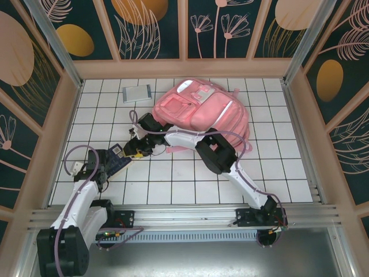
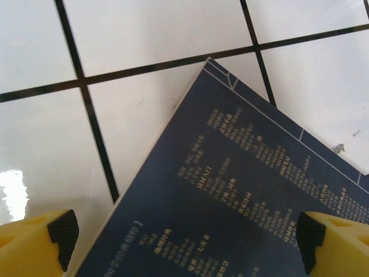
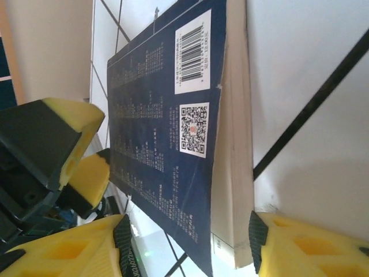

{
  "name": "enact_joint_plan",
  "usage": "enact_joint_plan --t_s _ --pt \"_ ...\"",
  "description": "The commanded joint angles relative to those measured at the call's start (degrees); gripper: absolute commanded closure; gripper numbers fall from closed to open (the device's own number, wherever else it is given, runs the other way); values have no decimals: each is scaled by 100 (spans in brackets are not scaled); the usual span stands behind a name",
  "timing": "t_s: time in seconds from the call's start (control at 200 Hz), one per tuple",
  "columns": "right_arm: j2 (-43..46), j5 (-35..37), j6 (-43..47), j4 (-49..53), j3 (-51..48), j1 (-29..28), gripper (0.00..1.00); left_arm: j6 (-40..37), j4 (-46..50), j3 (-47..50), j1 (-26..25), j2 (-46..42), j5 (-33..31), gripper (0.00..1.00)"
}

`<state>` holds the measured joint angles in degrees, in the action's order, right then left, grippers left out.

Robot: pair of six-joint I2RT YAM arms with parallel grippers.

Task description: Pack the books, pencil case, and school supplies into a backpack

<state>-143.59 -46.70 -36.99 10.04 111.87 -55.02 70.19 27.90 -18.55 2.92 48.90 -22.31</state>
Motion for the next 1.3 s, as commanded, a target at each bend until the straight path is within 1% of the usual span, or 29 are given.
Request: enact_joint_plan --t_s 0.0,0.125,0.25,0.31,0.375,0.5,0.59,0.635,0.696,0.826,0.931,1.006,1.056,1.191,1.251,1.296 --pt "-271 -649 -430 -318 230 -52 44 -113 -493 172 42 172 256 3" --pt "-292 -806 -619 -470 309 -54 46 -187 -767 289 42 333 475 5" --pt "-275 -894 -721 -587 317 -52 53 -272 -869 299 42 464 549 7" --pt "-299 -885 -780 -629 335 -52 59 -302 -908 299 42 466 588 8" --pt "-373 -894 -836 -643 390 -53 68 -329 -910 277 42 446 626 8" --pt "-502 -856 -909 -602 501 -46 79 -365 -810 203 42 345 649 8" --pt "-534 -726 -910 -520 517 -35 92 -407 -718 127 42 224 684 7" --pt "-530 -677 -899 -464 511 -18 94 -443 -656 70 42 167 699 6" --pt "-482 -519 -782 -258 507 24 100 -494 -511 -36 42 76 691 5" --pt "-51 -77 -468 25 -5 203 100 -754 -170 -372 42 -157 679 3" --pt "443 258 170 456 -478 312 100 -1237 -157 -662 42 -310 826 1" --pt "881 525 743 751 -848 317 100 -1618 -274 -844 42 -363 1078 1" --pt "1208 754 1104 831 -1160 324 100 -1835 -375 -937 42 -373 1312 1" --pt "2110 1395 1879 901 -2017 381 100 -2348 -799 -1147 42 -267 2226 1" --pt "2516 1379 2047 782 -2477 483 100 -2589 -1023 -1227 42 -159 2659 2" --pt "2789 1220 2152 733 -2790 567 100 -2752 -1149 -1296 42 -59 2948 1"
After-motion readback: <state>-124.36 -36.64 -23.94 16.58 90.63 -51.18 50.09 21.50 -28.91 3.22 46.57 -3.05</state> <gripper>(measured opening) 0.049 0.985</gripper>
